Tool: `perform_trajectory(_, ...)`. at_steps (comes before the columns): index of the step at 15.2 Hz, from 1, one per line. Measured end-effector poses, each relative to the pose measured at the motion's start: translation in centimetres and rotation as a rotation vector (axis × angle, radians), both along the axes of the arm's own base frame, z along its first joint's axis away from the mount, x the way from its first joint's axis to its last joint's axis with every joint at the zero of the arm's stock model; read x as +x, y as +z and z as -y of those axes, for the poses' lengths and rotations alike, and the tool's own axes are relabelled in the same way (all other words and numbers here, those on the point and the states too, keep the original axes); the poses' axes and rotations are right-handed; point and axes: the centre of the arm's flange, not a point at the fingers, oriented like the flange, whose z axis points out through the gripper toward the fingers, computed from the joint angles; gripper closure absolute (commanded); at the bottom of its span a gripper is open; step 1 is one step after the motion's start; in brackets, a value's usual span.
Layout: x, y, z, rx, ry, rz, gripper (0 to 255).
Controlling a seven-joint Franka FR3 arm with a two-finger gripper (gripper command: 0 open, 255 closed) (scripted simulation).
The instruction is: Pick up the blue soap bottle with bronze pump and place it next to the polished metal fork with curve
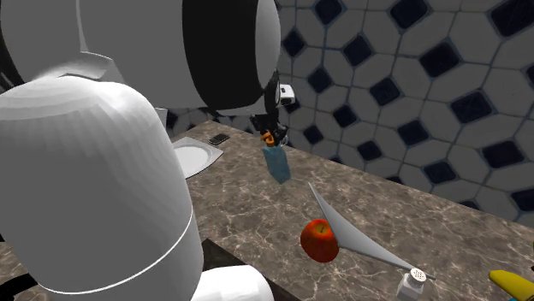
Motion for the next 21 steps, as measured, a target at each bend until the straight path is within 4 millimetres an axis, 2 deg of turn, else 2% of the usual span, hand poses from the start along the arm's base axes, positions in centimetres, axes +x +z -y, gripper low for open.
perform_trajectory(7, -5.1, 0.7, -7.4, 0.002, 0.001, -0.002, 255)
perform_trajectory(21, -15.4, 3.6, -22.5, 0.000, 0.000, -0.001, 255)
